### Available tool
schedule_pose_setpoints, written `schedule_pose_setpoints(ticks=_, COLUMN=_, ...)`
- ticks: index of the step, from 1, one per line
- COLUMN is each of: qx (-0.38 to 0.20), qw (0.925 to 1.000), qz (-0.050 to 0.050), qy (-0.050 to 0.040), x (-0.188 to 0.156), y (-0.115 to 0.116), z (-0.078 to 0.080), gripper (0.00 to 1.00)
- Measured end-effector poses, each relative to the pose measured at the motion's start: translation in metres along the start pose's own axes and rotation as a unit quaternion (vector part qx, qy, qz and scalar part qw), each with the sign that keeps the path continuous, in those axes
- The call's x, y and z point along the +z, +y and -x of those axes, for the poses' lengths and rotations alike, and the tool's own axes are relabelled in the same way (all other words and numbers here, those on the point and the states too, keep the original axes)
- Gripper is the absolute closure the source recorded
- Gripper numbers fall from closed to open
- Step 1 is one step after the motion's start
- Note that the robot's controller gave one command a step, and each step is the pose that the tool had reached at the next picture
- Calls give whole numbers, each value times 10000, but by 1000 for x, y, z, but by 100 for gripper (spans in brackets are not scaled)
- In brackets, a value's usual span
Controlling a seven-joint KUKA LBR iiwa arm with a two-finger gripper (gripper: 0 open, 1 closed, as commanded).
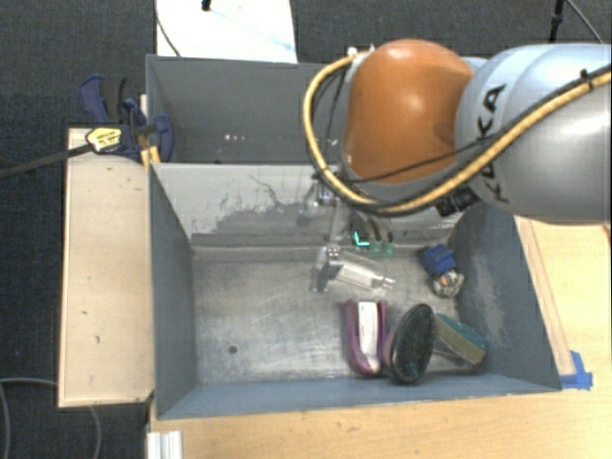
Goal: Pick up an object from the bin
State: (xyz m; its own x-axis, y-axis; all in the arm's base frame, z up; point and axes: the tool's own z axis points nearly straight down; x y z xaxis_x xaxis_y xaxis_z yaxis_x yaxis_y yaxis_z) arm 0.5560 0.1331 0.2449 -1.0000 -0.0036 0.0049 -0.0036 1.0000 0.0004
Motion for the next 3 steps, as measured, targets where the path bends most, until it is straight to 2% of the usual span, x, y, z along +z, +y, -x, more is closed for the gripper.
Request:
schedule_pose_setpoints(ticks=1, qx=-522, qw=9986, qz=-12, qy=4, x=114, y=-66, z=0, gripper=0)
schedule_pose_setpoints(ticks=2, qx=-1386, qw=9903, qz=12, qy=-112, x=154, y=-105, z=-42, gripper=0)
schedule_pose_setpoints(ticks=3, qx=-1459, qw=9893, qz=-4, qy=-33, x=129, y=-120, z=-77, gripper=0)
